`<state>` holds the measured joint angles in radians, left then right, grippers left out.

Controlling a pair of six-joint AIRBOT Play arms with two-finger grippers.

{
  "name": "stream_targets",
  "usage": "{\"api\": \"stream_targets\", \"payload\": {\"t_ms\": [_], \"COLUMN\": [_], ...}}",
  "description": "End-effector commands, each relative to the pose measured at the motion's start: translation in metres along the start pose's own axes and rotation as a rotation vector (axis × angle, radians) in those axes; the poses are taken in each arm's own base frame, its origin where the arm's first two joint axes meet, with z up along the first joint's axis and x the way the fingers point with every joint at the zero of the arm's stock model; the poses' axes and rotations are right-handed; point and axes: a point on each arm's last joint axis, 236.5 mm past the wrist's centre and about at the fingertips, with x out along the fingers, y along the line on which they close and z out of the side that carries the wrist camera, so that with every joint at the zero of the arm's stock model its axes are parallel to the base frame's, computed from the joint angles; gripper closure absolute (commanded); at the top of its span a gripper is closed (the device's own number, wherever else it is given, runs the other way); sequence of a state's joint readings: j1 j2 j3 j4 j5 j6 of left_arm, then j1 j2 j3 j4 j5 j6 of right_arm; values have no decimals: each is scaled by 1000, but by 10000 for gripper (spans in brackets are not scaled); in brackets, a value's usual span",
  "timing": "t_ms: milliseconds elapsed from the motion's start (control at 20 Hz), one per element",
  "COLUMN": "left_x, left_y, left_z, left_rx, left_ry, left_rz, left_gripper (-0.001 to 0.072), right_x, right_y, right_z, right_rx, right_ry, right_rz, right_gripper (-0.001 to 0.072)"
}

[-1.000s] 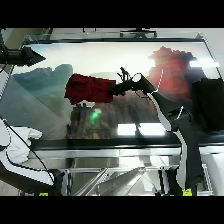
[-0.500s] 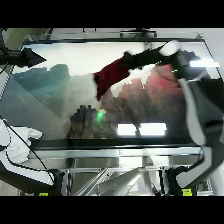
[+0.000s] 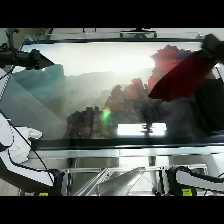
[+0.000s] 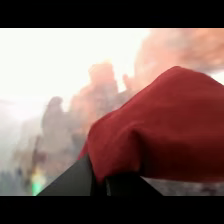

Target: Fold the shirts.

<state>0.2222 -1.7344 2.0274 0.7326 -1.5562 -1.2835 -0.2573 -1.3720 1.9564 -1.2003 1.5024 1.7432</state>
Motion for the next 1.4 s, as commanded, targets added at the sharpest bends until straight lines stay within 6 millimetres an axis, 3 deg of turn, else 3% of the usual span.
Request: {"api": "stream_targets", "payload": {"t_ms": [0, 100, 200, 250, 350, 450, 500, 600, 700, 850, 950, 1150, 1200, 1250, 1300, 1350], "left_x": [18, 27, 37, 41, 47, 52, 53, 59, 69, 87, 99, 110, 110, 110, 110, 110], "left_y": [-23, -33, -43, -48, -53, -59, -60, -63, -62, -45, -32, -20, -21, -21, -21, -22], "left_z": [-9, -4, 4, 10, 22, 24, 23, 18, 8, -14, -30, -50, -51, -51, -50, -50], "left_rx": [27, 48, 67, 76, 86, 96, 98, 104, 86, 23, -24, -73, -76, -76, -75, -75], "left_ry": [53, 40, 7, -16, -64, -70, -66, -47, -11, 51, 91, 137, 140, 139, 138, 139], "left_rz": [-32, -39, -41, -40, -36, -41, -43, -45, -55, -58, -57, -63, -66, -66, -67, -68], "left_gripper": [694, 694, 694, 694, 694, 694, 694, 694, 694, 694, 694, 694, 694, 694, 694, 694], "right_x": [-24, -29, -45, -54, -63, -49, -36, -5, 12, 11, 14, 32, 34, 36, 36, 34], "right_y": [-86, -116, -126, -131, -160, -211, -240, -291, -314, -349, -367, -381, -381, -381, -381, -380], "right_z": [57, 115, 163, 178, 186, 157, 130, 55, -18, -101, -138, -162, -165, -166, -166, -165], "right_rx": [60, 60, 68, 73, 87, 124, 196, 462, 635, 850, 932, 889, 885, 887, 882, 877], "right_ry": [-210, -425, -606, -654, -677, -563, -467, -226, -31, 95, 158, 224, 241, 249, 250, 248], "right_rz": [-131, -91, 28, 79, 59, -58, -109, -169, -196, -315, -364, -355, -349, -347, -346, -345], "right_gripper": [693, 693, 693, 693, 693, 693, 693, 694, 695, 693, 693, 690, 555, 191, 5, 5]}}
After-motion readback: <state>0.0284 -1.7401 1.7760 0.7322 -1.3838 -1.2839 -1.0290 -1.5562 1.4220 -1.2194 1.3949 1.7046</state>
